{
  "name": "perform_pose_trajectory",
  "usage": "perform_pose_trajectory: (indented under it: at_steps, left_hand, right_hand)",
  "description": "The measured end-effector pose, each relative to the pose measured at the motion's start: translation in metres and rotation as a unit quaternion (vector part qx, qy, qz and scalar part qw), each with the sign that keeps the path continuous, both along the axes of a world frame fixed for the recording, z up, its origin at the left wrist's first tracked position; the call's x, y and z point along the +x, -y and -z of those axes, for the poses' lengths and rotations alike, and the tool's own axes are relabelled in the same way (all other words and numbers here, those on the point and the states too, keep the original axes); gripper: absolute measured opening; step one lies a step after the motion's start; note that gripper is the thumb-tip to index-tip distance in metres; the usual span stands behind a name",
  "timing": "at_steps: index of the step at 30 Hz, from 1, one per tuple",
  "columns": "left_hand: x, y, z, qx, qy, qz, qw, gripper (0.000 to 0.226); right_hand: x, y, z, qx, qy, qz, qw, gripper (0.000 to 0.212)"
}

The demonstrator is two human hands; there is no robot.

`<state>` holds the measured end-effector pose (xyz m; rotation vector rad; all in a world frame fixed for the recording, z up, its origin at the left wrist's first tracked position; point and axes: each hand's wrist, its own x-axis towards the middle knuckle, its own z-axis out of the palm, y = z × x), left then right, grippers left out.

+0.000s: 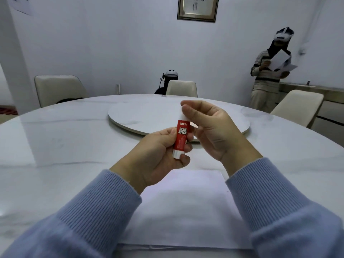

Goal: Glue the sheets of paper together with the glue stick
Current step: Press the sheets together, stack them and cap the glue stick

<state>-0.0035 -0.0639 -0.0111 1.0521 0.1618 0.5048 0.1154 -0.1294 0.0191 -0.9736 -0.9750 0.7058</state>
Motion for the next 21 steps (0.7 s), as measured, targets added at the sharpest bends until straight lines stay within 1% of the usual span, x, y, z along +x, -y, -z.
perform_pose_trajectory:
  at_steps: [2,4,6,7,11,16,21]
  left_hand:
    - [-0.0004,-0.0013,-0.001,-0.02,0.011,-0.004,1.0,0.028]
    - [-0.0005,-0.0011,-0.0009,-0.025,0.013,-0.001,1.0,0.028]
    - [0.0002,0.0009,-0.0001,-0.023,0.011,0.002,1.0,0.029]
    - [0.0008,0.0014,0.0002,-0.023,0.013,0.001,1.0,0.029]
    - [0.0004,-0.0001,-0.0011,-0.035,0.025,-0.006,0.999,0.028]
    - [0.0003,-0.001,-0.0006,-0.036,0.026,0.001,0.999,0.026]
    - [-0.0003,-0.0018,-0.0015,-0.035,0.028,0.009,0.999,0.029]
  right_hand:
    - [-0.0009,-0.0005,-0.0002,0.001,-0.027,-0.035,0.999,0.019]
    - [-0.0016,-0.0019,0.0015,0.011,-0.043,-0.029,0.999,0.019]
    - [-0.0026,-0.0028,0.0011,0.016,-0.03,0.007,0.999,0.029]
    - [-0.0025,-0.0026,0.0005,0.014,-0.021,0.016,1.0,0.03]
    - [-0.0028,0.0,-0.0001,0.007,-0.033,-0.008,0.999,0.018]
    - [-0.0076,-0.0034,0.0028,0.016,-0.021,0.013,1.0,0.021]
    - [-0.004,-0.0021,0.0019,0.009,-0.05,-0.018,0.999,0.023]
